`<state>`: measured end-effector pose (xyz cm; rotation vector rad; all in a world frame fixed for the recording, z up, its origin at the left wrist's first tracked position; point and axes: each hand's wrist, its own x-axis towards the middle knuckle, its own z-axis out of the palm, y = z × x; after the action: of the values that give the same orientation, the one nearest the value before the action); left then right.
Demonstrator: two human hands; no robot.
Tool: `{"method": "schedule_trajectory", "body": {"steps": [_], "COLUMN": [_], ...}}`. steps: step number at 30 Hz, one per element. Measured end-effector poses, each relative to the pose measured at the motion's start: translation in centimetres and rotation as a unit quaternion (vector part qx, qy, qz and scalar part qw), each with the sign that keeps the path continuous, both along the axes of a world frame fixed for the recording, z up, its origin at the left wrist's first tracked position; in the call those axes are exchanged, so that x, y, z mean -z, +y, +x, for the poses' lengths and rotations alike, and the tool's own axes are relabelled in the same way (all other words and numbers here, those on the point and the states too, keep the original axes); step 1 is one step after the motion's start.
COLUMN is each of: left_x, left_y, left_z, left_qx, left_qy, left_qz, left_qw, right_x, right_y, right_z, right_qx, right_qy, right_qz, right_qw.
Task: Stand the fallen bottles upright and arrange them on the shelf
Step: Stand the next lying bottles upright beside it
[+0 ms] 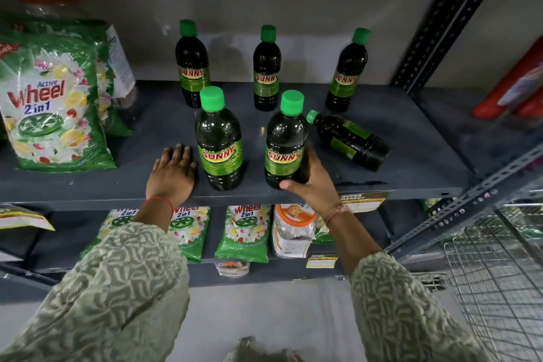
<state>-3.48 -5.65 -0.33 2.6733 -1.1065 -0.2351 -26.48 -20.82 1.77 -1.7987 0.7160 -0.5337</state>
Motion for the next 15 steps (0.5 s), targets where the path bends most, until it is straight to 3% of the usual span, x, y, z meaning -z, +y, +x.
{"method": "schedule_trajectory", "body": {"steps": [1,3,5,6,8,10,12,15], "left_x": [0.1,0.3,0.5,0.6,0.6,0.7,0.8,1.1], "left_y": [0.0,0.1,0.1,0.2,0.2,0.1,0.2,0.2], "left_z": [-0.1,0.0,0.1,0.2,0.2,0.2,0.3,0.6], "left_qx": [0.001,-0.001,0.003,0.005,0.004,0.003,0.001,0.002], "left_qy": [0.000,-0.002,-0.008,-0.011,-0.014,-0.020,-0.025,-0.035], "left_qz": [0.000,0.001,0.008,0.012,0.011,0.005,0.007,0.008], "left_qw": [1.000,1.000,1.000,1.000,1.000,1.000,1.000,0.999], "right_x": [-0.1,-1.5,-3.7,-5.0,-6.5,-6.9,-6.3,-4.9], "right_y": [-0.1,-1.3,-4.1,-6.1,-9.9,-12.0,-12.7,-12.5], "right_z": [-0.4,-1.4,-2.2,-2.3,-1.7,-0.9,-0.3,0.1], "right_qx": [0.019,0.092,0.163,0.172,0.131,0.072,0.056,0.122], "right_qy": [-0.015,0.004,0.102,0.180,0.350,0.455,0.492,0.473], "right_qz": [-0.004,-0.111,-0.276,-0.314,-0.297,-0.222,-0.205,-0.239], "right_qw": [1.000,0.990,0.942,0.916,0.879,0.859,0.844,0.839]}}
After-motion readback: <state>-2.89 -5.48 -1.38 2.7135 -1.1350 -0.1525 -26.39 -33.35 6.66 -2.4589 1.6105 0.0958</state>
